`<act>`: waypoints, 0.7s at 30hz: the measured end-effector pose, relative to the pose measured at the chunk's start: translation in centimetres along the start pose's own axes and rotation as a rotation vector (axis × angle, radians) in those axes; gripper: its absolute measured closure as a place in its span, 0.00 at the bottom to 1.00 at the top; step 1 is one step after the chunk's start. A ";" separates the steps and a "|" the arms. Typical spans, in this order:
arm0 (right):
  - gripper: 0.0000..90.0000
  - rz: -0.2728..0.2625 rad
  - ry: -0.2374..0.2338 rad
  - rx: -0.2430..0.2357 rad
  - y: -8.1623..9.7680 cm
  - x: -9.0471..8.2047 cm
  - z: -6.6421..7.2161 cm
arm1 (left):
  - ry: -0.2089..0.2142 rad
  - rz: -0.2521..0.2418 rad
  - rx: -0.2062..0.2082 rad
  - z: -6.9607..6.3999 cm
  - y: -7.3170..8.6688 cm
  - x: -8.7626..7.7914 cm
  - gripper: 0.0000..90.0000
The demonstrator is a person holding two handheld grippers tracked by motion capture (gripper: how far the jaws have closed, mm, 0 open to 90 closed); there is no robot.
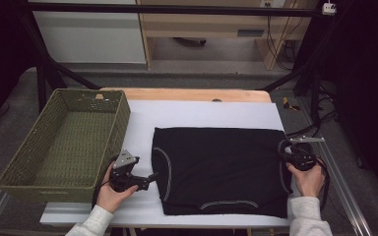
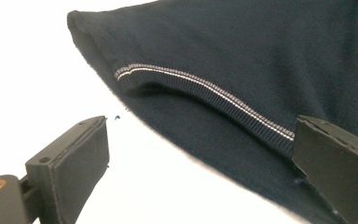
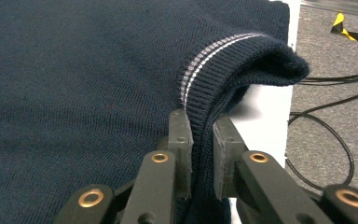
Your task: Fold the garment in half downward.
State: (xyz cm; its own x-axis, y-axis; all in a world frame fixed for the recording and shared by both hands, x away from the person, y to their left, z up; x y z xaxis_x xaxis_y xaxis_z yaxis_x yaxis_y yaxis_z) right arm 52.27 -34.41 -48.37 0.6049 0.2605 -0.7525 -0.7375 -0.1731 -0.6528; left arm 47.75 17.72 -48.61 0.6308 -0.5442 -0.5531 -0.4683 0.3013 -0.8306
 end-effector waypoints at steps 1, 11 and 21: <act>0.90 0.000 0.005 -0.004 0.0 0.1 -0.1 | 0.000 0.001 0.000 0.0 0.0 0.0 0.04; 0.83 -0.002 0.024 -0.055 0.3 0.8 -0.2 | 0.002 0.002 0.003 0.0 0.0 0.0 0.04; 0.21 -0.167 0.002 -0.047 -0.7 -1.4 1.1 | 0.002 0.004 0.012 -0.1 -0.2 0.0 0.04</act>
State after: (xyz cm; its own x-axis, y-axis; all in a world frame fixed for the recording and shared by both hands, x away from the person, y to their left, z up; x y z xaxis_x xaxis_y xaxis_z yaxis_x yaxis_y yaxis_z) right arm 51.55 -33.62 -46.77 0.7183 0.2878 -0.6335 -0.6121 -0.1714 -0.7720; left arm 47.78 17.58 -48.45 0.6276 -0.5450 -0.5560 -0.4630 0.3128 -0.8293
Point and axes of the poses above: each handheld gripper's, and its own axes: x roughly forward along the jaws, y roughly out of its underside, z roughly to its left, the point moved 4 cm from there along x, roughly forward along the jaws, and after that the axes turned 5 degrees about -y, right-handed, at the moved point
